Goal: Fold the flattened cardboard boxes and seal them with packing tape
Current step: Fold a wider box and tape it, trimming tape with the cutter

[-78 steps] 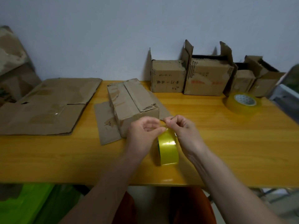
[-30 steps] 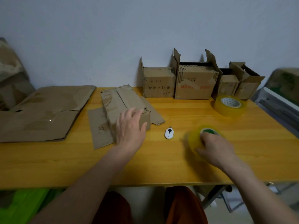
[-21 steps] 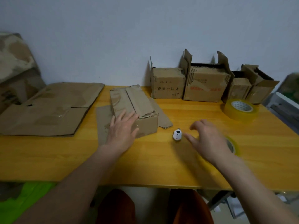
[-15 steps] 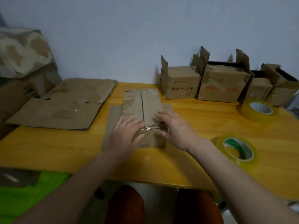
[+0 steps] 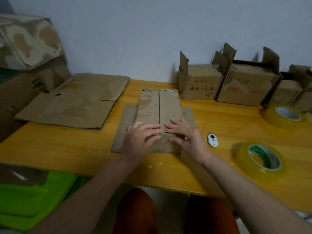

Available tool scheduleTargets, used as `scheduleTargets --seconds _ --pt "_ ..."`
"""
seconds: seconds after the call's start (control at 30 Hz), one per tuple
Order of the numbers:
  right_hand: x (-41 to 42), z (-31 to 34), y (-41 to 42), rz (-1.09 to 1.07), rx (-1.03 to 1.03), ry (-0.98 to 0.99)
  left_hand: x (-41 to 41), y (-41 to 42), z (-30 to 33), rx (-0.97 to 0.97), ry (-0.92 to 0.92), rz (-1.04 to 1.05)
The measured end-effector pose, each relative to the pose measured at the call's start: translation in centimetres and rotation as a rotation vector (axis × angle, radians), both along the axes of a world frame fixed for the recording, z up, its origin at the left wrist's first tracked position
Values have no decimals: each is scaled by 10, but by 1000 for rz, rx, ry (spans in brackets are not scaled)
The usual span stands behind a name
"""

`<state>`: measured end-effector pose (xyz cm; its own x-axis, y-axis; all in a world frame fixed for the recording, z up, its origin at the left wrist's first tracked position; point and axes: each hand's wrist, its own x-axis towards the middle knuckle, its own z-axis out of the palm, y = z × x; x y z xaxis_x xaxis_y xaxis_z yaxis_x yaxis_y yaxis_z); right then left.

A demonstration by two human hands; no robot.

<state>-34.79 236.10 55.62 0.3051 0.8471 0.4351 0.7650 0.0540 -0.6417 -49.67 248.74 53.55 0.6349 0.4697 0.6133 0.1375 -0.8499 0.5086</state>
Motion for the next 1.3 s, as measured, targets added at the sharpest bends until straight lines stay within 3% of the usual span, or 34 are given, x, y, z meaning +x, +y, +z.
scheduleTargets --seconds 0.2,0.37,0.57,0.7,0.87,1.1,1.3 --pt "5 5 2 13 -34 25 -5 0 2 -35 -44 -61" --pt "4 11 4 17 -87 95 -8 6 8 189 227 -47" --pt "5 20 0 -4 -186 103 6 4 14 -21 58 -38" --pt "2 23 -5 -46 -240 77 6 0 12 6 29 -3" --pt "-2 28 -9 -70 -288 13 12 -13 13 115 158 157" --pt "-12 42 -4 -68 -218 -20 -9 -4 0 111 -35 -100" --pt "-14 38 12 109 -419 -107 -11 0 -5 156 -11 -119"
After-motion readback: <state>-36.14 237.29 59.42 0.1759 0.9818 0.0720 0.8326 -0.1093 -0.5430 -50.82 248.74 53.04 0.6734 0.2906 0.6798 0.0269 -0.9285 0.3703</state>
